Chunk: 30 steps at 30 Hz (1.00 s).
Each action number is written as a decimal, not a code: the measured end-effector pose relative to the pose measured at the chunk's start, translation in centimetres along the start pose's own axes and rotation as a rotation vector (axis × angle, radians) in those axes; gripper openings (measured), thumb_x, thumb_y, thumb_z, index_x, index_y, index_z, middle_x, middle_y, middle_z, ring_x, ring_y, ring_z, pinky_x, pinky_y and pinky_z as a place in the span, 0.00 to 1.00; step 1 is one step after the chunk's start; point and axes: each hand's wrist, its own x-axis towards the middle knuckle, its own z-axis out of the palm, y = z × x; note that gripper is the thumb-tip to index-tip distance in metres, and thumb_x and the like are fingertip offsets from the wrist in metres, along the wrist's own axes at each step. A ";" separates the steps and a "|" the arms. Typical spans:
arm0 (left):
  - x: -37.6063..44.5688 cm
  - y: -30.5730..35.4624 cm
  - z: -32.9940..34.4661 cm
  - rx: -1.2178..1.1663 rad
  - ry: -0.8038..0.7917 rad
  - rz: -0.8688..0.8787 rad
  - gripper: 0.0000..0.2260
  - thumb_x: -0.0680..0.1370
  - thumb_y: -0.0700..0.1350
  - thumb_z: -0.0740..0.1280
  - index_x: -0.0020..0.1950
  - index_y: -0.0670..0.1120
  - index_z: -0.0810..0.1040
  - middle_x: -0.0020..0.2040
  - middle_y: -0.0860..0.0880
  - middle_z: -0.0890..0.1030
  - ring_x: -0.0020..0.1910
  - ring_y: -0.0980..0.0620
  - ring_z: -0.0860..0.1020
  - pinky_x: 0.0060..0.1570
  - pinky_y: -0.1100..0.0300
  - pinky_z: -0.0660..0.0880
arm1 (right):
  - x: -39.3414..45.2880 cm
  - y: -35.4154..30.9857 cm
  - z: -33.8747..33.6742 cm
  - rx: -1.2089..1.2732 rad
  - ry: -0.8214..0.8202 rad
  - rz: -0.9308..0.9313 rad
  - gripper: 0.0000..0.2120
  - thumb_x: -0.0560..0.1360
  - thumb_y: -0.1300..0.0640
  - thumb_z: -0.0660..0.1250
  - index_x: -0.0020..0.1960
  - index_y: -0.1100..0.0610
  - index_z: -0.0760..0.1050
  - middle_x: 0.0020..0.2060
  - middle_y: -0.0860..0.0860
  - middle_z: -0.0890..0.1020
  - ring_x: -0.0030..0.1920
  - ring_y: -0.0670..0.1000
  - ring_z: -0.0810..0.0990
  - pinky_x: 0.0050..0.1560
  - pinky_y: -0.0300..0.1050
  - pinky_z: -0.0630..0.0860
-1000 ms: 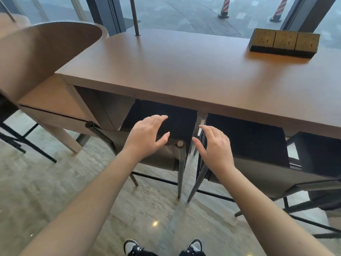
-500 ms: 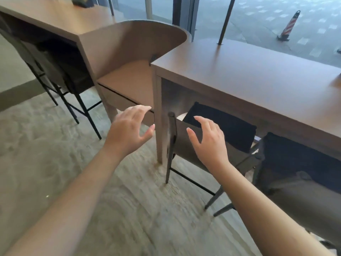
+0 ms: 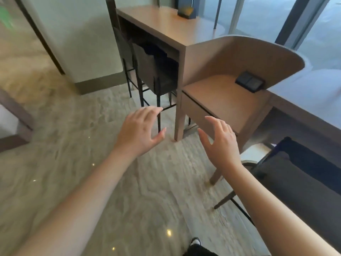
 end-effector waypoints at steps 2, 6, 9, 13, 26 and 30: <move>0.9 -2.9 -0.2 0.021 0.018 -0.039 0.29 0.79 0.60 0.55 0.74 0.45 0.70 0.70 0.46 0.75 0.69 0.46 0.72 0.67 0.50 0.68 | 2.7 -1.6 1.8 0.043 -0.022 -0.045 0.22 0.79 0.43 0.60 0.69 0.50 0.67 0.64 0.47 0.76 0.65 0.49 0.71 0.67 0.51 0.68; 4.9 -8.7 -0.9 0.033 0.107 -0.093 0.29 0.79 0.60 0.56 0.75 0.45 0.68 0.71 0.45 0.73 0.71 0.46 0.70 0.70 0.52 0.65 | 9.4 -3.8 5.2 0.153 -0.026 -0.108 0.23 0.78 0.41 0.59 0.70 0.49 0.67 0.64 0.47 0.75 0.64 0.48 0.71 0.63 0.51 0.72; 9.3 -12.6 -1.7 0.013 0.191 -0.123 0.29 0.79 0.59 0.58 0.75 0.43 0.68 0.71 0.44 0.73 0.71 0.45 0.71 0.70 0.49 0.66 | 15.6 -4.6 7.3 0.206 0.016 -0.155 0.24 0.78 0.41 0.60 0.70 0.49 0.66 0.65 0.46 0.74 0.65 0.46 0.70 0.63 0.43 0.68; 15.0 -17.1 -3.0 0.004 0.273 -0.172 0.28 0.78 0.57 0.60 0.74 0.42 0.69 0.69 0.44 0.74 0.70 0.45 0.71 0.70 0.49 0.68 | 24.0 -7.0 10.5 0.287 0.016 -0.159 0.23 0.78 0.41 0.61 0.71 0.46 0.65 0.66 0.44 0.74 0.66 0.45 0.70 0.61 0.41 0.67; 27.1 -33.4 -3.2 -0.312 0.474 -0.057 0.28 0.82 0.60 0.57 0.76 0.44 0.65 0.73 0.49 0.71 0.73 0.52 0.69 0.72 0.61 0.62 | 39.9 -17.1 21.2 0.457 0.024 -0.216 0.32 0.76 0.32 0.54 0.76 0.43 0.55 0.73 0.43 0.67 0.72 0.45 0.66 0.71 0.53 0.67; 31.8 -40.2 -5.1 -0.369 0.506 0.044 0.28 0.82 0.61 0.57 0.76 0.46 0.64 0.74 0.52 0.69 0.74 0.56 0.67 0.72 0.64 0.61 | 45.6 -21.4 25.0 0.458 0.131 -0.201 0.30 0.76 0.33 0.55 0.75 0.41 0.55 0.73 0.43 0.68 0.71 0.44 0.67 0.70 0.51 0.67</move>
